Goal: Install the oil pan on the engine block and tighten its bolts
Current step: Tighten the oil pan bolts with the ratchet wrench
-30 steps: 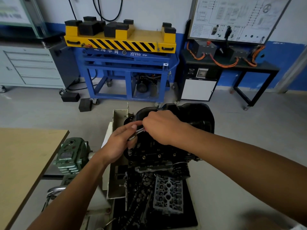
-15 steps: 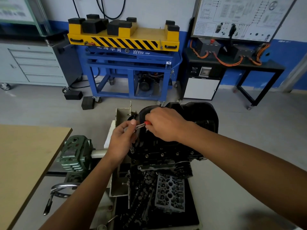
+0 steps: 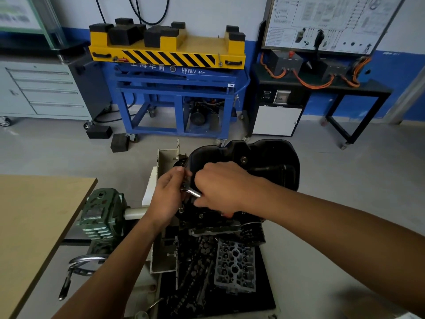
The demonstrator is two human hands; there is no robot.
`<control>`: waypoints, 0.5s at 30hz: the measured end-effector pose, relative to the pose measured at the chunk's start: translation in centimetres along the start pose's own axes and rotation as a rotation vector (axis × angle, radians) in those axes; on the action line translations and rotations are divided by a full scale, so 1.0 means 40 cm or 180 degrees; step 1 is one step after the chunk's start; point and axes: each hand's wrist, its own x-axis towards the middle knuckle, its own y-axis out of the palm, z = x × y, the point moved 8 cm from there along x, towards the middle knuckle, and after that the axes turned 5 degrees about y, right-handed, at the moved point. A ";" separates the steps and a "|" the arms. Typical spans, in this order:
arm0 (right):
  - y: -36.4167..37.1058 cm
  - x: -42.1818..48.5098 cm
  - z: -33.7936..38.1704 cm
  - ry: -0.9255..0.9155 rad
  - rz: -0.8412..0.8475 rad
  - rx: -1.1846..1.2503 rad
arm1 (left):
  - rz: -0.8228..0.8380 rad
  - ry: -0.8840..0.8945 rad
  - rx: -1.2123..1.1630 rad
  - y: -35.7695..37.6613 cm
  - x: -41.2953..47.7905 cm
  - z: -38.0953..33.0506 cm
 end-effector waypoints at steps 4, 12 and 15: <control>0.002 0.023 -0.027 0.0138 -0.0267 -0.0495 | 0.0279 -0.0143 0.0050 -0.002 0.003 0.024; 0.019 0.079 -0.069 0.0066 -0.0383 0.0259 | 0.0795 0.0078 -0.0016 0.012 -0.008 0.016; 0.037 0.099 -0.067 -0.0130 -0.0336 0.0310 | 0.0789 0.0058 0.0025 0.011 -0.006 0.017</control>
